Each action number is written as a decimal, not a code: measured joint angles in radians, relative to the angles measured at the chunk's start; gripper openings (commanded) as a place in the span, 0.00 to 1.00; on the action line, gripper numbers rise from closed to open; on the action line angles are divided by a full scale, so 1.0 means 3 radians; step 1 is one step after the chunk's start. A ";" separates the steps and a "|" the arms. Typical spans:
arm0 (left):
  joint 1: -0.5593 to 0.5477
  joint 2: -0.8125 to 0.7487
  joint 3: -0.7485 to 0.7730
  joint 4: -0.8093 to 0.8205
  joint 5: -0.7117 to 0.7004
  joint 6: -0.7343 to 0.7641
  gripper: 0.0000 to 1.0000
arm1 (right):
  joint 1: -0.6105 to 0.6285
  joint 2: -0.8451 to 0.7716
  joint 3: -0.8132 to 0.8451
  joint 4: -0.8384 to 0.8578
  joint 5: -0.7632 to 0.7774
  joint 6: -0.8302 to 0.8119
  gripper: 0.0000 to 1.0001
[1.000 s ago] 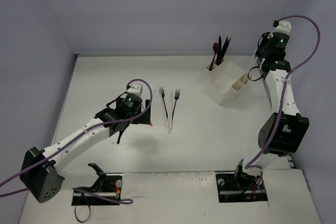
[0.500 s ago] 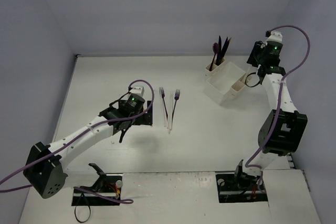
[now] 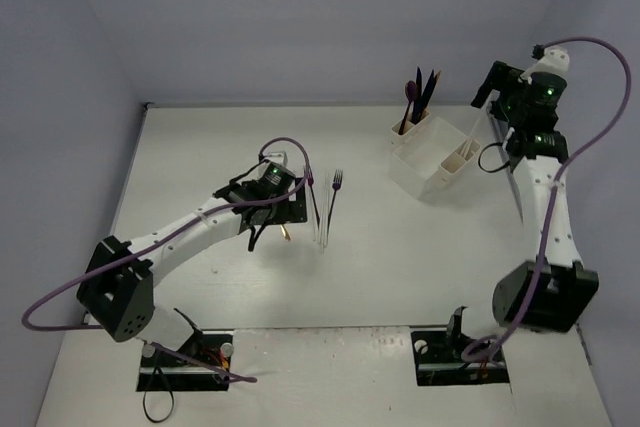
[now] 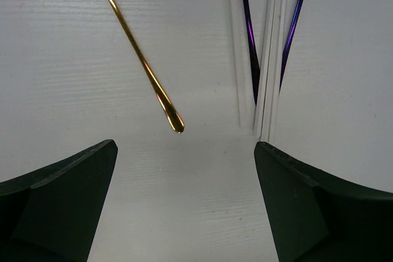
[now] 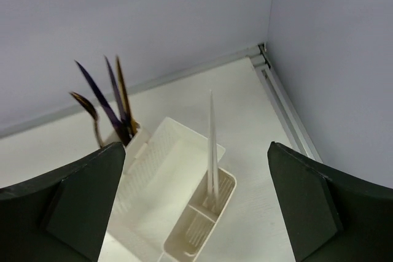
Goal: Sort the eating utensils into containers
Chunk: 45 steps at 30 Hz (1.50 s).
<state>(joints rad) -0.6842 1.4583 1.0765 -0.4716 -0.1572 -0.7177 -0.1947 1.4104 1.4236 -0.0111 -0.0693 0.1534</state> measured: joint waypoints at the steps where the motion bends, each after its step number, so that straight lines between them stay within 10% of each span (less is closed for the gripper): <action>1: 0.0000 0.0079 0.0046 0.0000 0.0003 -0.0023 0.90 | 0.0000 -0.0138 -0.0014 -0.0008 0.0011 0.0041 1.00; 13: 0.0000 0.1132 0.0763 -0.0054 0.0010 -0.0223 0.66 | 0.0405 -0.1525 -0.0993 -0.0111 0.0261 0.0411 1.00; 45: -0.0032 0.1715 0.1051 -0.0037 0.0003 -0.0452 0.23 | 0.0848 -0.2020 -0.1401 -0.0809 0.0305 0.0474 1.00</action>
<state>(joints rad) -0.6937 1.9728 1.3918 -0.4826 -0.1564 -0.8533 0.0597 0.8044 1.0032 -0.2536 0.0222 0.2957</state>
